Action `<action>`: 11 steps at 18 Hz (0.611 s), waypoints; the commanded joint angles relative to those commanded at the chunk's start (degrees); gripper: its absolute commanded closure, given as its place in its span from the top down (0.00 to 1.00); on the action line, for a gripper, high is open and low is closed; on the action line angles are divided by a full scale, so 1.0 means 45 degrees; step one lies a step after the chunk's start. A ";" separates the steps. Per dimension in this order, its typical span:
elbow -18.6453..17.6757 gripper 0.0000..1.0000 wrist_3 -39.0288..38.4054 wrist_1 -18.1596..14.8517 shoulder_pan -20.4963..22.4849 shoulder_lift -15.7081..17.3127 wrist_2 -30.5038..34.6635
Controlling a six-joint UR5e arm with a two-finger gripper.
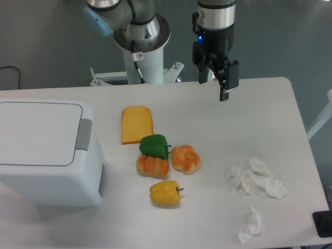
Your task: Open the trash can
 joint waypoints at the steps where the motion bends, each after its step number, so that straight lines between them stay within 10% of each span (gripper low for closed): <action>1: 0.0000 1.00 0.0000 0.0019 0.0000 0.0019 0.0000; 11: 0.0117 1.00 -0.0291 -0.0020 -0.0137 0.0000 -0.0703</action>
